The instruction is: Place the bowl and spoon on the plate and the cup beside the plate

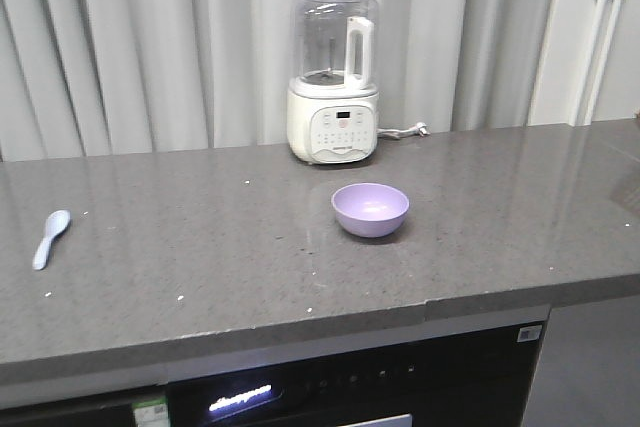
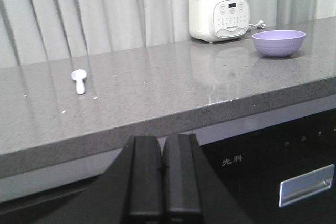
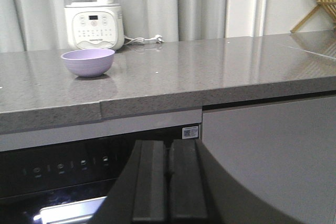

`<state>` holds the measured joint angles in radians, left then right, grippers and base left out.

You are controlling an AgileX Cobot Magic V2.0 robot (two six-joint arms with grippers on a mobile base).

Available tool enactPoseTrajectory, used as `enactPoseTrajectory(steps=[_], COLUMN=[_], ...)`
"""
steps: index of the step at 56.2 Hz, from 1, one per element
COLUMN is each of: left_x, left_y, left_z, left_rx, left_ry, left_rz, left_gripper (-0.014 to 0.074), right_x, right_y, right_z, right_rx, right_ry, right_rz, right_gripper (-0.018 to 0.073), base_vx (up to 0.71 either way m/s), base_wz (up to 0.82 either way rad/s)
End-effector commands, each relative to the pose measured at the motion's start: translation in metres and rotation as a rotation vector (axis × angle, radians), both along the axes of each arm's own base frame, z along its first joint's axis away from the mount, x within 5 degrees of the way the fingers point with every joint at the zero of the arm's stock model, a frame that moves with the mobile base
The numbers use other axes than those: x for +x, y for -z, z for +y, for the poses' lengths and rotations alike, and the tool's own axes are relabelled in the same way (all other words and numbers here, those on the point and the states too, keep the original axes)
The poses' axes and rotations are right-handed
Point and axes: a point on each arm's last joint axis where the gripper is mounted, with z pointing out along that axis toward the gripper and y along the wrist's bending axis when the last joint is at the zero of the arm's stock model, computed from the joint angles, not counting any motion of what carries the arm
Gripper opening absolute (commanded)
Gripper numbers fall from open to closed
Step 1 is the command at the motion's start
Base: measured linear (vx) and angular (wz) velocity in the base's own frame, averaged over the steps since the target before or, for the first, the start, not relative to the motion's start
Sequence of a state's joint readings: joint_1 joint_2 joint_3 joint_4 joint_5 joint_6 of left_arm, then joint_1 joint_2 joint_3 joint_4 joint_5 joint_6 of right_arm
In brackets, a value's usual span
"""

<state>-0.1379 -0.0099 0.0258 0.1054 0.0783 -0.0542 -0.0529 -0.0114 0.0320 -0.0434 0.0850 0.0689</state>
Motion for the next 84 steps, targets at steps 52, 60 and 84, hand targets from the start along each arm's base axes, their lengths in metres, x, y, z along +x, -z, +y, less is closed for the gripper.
enactPoseTrajectory(steps=[52, 60, 84], left_x=[-0.0031, -0.0031, -0.0031], left_y=[-0.0163, -0.0163, -0.0163], left_z=[-0.0004, -0.0004, -0.0004], left_rx=[-0.023, -0.023, -0.023], left_ry=[0.01, 0.01, 0.01], left_rz=[-0.117, -0.117, -0.117], left_gripper=[-0.0006, -0.0006, -0.0006], right_x=[-0.0004, -0.0004, -0.0004], right_y=[-0.007, -0.007, -0.007], right_z=[0.0002, 0.0002, 0.0002], right_rx=[-0.016, -0.016, -0.016], right_ry=[-0.001, -0.001, -0.001], right_rz=[-0.085, -0.085, -0.085], right_gripper=[-0.0009, -0.0009, -0.0009], base_vx=[0.27, 0.27, 0.18], base_wz=[0.01, 0.39, 0.17])
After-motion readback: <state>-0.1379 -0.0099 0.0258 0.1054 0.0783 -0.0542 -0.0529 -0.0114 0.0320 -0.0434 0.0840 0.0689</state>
